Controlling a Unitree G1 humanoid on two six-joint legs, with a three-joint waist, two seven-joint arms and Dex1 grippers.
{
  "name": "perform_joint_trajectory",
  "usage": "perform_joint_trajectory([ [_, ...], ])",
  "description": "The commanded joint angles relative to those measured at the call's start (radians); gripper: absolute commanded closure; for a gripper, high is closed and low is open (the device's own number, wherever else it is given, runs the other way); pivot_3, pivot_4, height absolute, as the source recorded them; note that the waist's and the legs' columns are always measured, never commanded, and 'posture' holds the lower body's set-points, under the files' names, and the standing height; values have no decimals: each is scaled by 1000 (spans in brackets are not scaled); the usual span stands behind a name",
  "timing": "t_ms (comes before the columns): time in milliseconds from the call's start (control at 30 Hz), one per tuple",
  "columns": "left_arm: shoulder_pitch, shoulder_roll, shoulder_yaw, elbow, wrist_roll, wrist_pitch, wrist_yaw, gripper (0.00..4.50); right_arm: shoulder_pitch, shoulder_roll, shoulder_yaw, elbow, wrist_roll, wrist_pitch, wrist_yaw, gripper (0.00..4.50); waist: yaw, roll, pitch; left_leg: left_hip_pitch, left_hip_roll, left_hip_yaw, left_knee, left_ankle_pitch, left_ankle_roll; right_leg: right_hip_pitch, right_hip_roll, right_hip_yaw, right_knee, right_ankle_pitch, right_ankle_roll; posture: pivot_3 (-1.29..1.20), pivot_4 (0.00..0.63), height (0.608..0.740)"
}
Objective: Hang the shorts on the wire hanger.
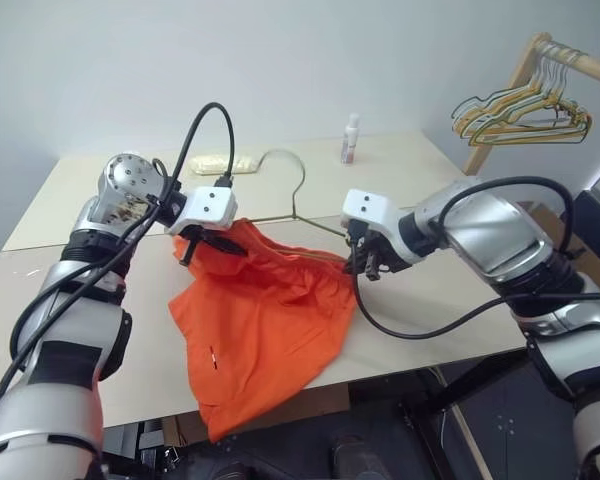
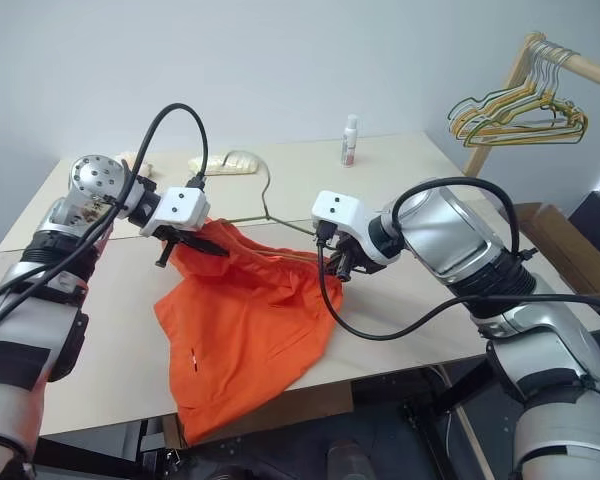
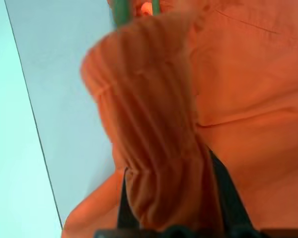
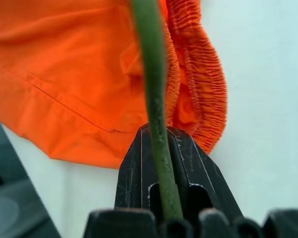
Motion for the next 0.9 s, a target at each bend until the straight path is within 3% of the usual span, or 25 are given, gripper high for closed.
perform_joint_trajectory([
  [33,-7,-4,49,-26,-44,37,-4,4499,19,4,-60,-51,-5,-80,-22,4168,0,0,0,0,0,0,0,0,0,0,0,0,0,0,0,-183,0,740],
  [467,142,87,34,-191,-167,230,-4,4500,137,-140,-409,-51,39,-28,-143,37,0,0,0,0,0,0,1,0,0,1,0,0,0,0,0,-222,0,740],
  [633,136,90,47,-181,-186,281,-4,4500,296,-172,-618,-91,118,0,-174,37,1,0,0,0,0,0,1,0,0,1,0,0,0,0,0,-225,0,740],
  [733,121,90,43,-164,-197,303,-4,4500,467,-145,-736,-174,188,-10,-175,37,1,-1,0,0,0,-1,0,0,0,2,0,0,-1,0,0,-224,0,740],
  [900,104,87,36,-143,-194,307,-4,4500,639,-17,-707,-269,238,-42,-247,37,-13,-1,-1,4,0,0,1,0,0,3,0,2,-3,0,1,-225,0,740],
])
